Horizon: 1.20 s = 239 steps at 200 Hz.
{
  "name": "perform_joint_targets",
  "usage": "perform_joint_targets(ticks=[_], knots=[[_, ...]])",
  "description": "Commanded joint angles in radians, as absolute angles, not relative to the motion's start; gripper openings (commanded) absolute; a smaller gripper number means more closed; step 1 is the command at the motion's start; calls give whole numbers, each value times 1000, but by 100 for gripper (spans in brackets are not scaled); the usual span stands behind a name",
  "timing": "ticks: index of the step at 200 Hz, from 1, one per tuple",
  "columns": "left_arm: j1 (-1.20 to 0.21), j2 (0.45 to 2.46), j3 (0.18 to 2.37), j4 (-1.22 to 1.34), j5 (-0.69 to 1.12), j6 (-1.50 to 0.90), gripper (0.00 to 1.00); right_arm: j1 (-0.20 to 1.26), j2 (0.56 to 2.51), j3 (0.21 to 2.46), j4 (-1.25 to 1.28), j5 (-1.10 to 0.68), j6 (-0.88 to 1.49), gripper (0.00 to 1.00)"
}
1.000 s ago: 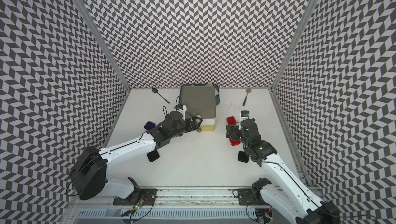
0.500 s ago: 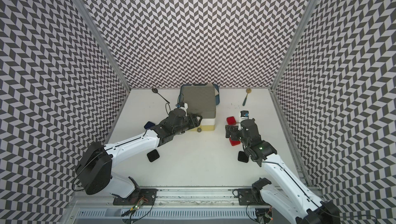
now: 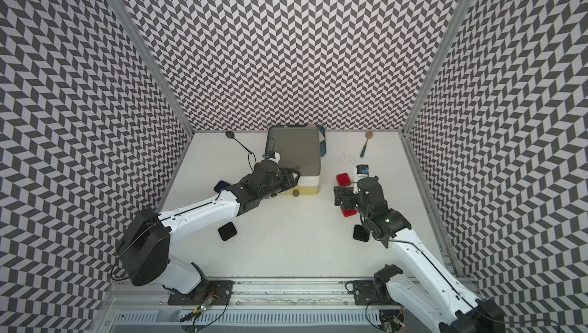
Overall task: Place the brooch boxes into the drawer by color
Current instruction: Open the drawer in the storage box.
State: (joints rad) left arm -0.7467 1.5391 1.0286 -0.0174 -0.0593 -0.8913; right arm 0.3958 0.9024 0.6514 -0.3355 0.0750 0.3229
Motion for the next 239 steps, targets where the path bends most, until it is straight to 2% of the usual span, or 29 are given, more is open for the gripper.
perform_joint_targets(ticks=[1, 66, 112, 142, 186, 239], knots=[[-752, 1549, 1063, -22, -76, -887, 55, 391, 891, 642, -287, 69, 325, 95], [-750, 1549, 1067, -26, -85, -893, 42, 390, 893, 643, -288, 64, 321, 95], [-750, 1528, 1049, -17, -87, -897, 26, 391, 893, 647, -291, 57, 313, 95], [-750, 1511, 1026, -8, -84, -906, 19, 391, 893, 653, -296, 44, 306, 95], [-757, 1464, 986, 1, -74, -923, 12, 391, 881, 676, -326, 24, 305, 94], [-783, 1371, 894, 19, -78, -955, 12, 390, 852, 696, -363, 26, 310, 94]])
